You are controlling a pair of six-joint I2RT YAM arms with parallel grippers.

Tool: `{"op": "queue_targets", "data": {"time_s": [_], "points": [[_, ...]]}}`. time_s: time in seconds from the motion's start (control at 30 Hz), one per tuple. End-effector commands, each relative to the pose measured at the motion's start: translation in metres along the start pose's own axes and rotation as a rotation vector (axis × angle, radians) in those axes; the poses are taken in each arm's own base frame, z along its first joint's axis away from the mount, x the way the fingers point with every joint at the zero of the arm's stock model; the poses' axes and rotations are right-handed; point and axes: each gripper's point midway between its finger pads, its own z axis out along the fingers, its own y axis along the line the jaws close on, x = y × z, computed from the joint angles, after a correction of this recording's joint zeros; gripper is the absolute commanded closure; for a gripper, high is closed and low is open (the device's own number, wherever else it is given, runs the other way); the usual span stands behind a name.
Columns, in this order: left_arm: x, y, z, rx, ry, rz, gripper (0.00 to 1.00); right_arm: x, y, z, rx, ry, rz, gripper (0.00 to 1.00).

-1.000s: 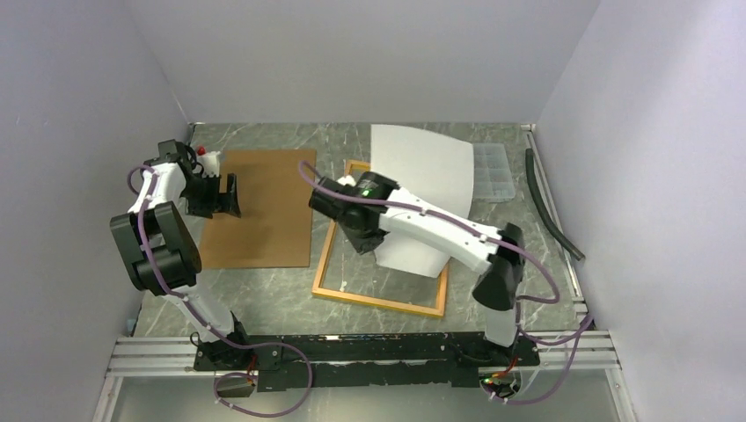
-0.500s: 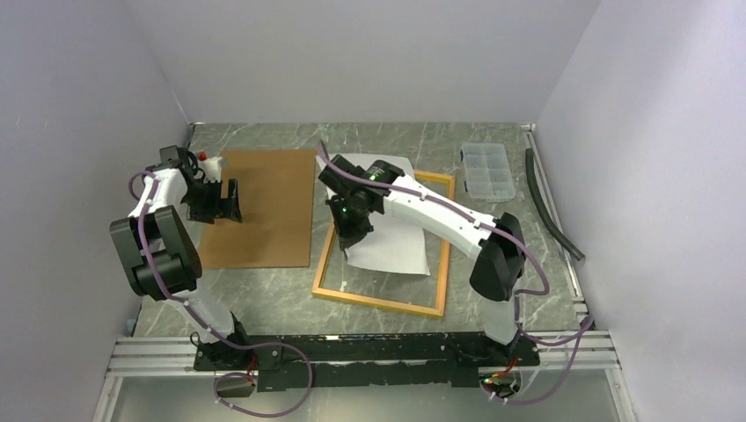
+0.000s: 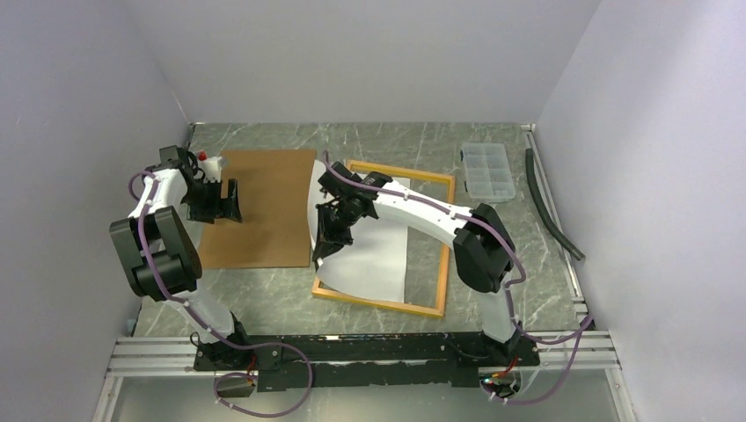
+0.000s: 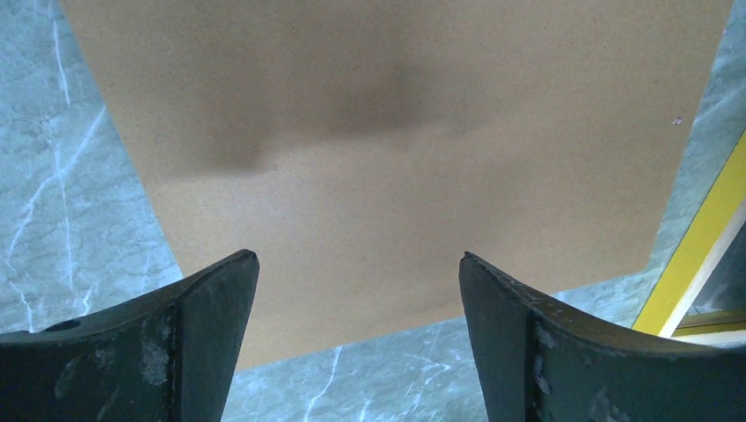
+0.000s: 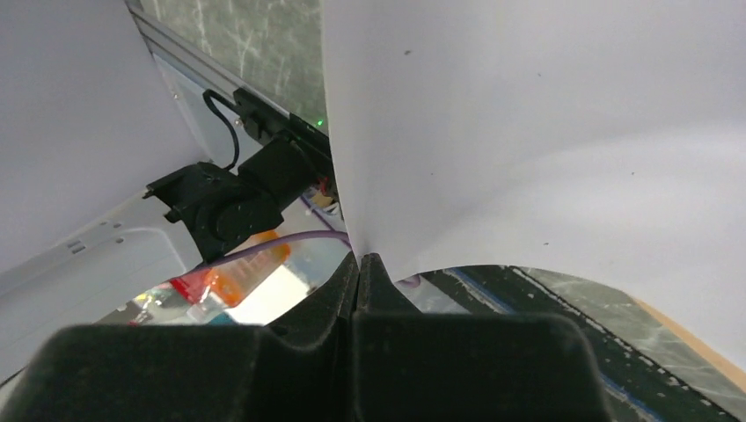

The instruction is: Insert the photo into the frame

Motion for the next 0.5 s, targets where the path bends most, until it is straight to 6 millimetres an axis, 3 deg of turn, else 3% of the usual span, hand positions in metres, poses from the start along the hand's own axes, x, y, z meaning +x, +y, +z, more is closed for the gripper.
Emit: {"op": "queue_targets", "data": {"time_s": [0.0, 0.33, 0.47], "points": [[-0.007, -0.008, -0.013, 0.005, -0.057, 0.024, 0.11, 0.0, 0.026, -0.022, -0.134, -0.002, 0.058, 1.0], [-0.006, -0.008, -0.014, 0.002, -0.056, 0.026, 0.12, -0.025, 0.002, -0.027, -0.061, -0.124, 0.161, 1.0], [-0.007, -0.007, -0.015, -0.002, -0.056, 0.03, 0.12, -0.023, -0.009, -0.025, -0.026, -0.128, 0.17, 1.0]]}}
